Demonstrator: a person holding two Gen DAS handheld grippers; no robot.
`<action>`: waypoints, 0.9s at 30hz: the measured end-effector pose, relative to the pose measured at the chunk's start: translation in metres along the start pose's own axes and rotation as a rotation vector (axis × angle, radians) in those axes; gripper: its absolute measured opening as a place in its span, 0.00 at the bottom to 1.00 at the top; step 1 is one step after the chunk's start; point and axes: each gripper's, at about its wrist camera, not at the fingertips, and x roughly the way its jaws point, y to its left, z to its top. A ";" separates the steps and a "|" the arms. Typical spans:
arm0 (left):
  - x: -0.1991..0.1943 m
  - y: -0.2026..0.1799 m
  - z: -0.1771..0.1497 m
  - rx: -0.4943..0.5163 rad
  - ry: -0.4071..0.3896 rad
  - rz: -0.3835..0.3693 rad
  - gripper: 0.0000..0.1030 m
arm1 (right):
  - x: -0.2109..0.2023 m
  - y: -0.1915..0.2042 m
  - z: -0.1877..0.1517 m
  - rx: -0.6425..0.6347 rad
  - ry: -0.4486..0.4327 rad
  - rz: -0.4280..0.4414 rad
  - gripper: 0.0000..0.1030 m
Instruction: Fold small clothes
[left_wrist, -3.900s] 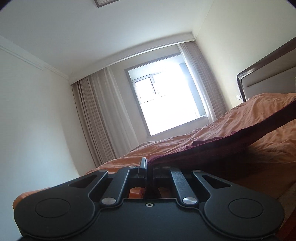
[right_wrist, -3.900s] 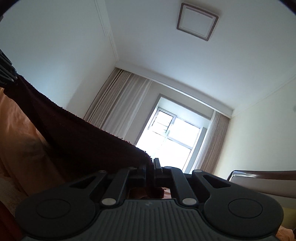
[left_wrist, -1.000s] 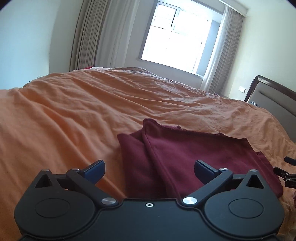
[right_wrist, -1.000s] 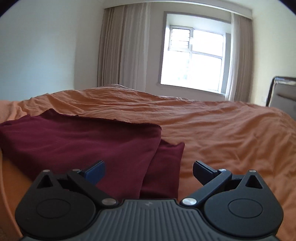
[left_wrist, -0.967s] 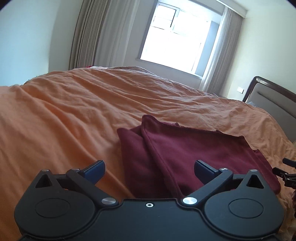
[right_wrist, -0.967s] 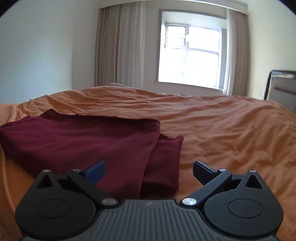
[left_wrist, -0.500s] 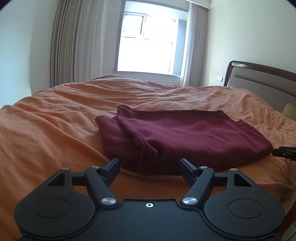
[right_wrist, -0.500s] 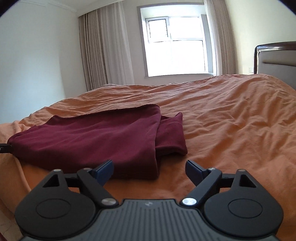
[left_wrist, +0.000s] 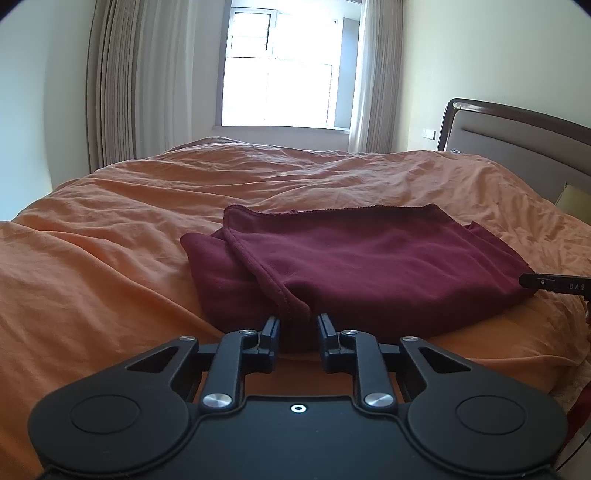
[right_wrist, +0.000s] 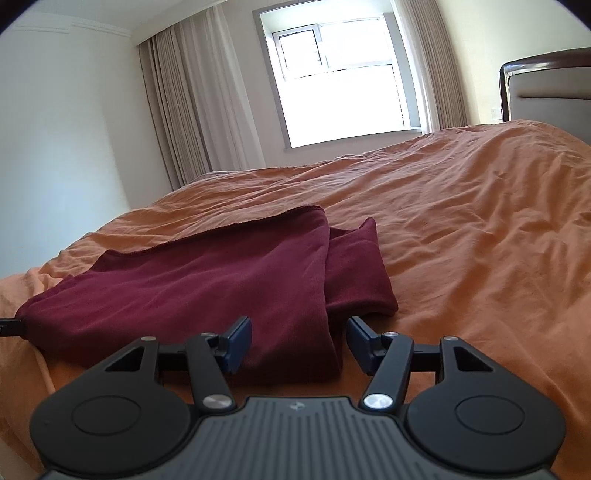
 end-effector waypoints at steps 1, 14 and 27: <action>0.000 0.000 0.001 -0.001 0.007 0.001 0.19 | 0.004 0.002 0.002 0.003 0.002 -0.022 0.25; -0.019 0.004 0.022 -0.051 0.010 -0.043 0.07 | -0.026 0.005 0.004 -0.081 -0.075 -0.064 0.10; -0.048 -0.005 -0.011 -0.132 0.121 -0.078 0.06 | -0.053 -0.012 -0.018 -0.073 -0.011 -0.105 0.10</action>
